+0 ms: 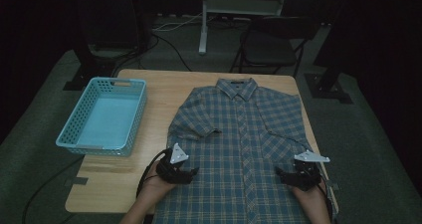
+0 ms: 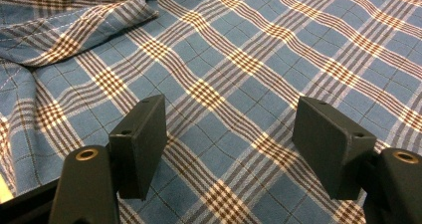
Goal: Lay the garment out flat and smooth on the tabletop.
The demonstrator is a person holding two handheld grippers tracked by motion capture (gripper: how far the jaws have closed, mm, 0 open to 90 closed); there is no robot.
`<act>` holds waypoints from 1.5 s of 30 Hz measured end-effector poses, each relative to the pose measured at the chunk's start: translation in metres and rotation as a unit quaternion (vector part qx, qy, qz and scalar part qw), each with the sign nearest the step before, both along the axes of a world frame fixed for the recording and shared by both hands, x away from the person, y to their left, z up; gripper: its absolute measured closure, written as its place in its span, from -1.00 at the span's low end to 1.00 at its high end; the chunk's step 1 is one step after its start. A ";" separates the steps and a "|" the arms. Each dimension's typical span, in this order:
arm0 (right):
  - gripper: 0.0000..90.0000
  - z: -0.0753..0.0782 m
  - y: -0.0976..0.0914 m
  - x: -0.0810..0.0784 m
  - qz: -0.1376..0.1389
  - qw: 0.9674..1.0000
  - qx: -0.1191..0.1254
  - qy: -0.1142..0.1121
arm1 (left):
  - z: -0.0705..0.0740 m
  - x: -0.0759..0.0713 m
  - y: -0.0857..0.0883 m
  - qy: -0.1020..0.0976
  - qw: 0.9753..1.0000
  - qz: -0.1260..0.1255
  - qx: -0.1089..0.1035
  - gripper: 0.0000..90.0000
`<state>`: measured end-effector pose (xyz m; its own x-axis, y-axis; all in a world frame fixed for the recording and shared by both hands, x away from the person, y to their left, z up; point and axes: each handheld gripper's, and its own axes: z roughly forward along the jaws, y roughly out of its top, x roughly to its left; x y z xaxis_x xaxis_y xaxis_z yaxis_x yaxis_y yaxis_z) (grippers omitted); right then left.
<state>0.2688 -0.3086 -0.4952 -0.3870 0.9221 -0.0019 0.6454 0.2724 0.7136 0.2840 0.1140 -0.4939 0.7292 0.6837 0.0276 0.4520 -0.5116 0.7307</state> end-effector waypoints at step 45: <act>-0.35 0.072 0.024 0.134 0.023 0.999 0.024 0.007 | -0.001 -0.027 0.002 0.000 1.000 -0.010 0.000 -0.32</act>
<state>0.4031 -0.2847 -0.4236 -0.4290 0.9020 0.0479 0.6426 0.2674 0.7180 0.2570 0.1164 -0.4946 0.7426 0.6692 0.0266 0.4424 -0.5200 0.7307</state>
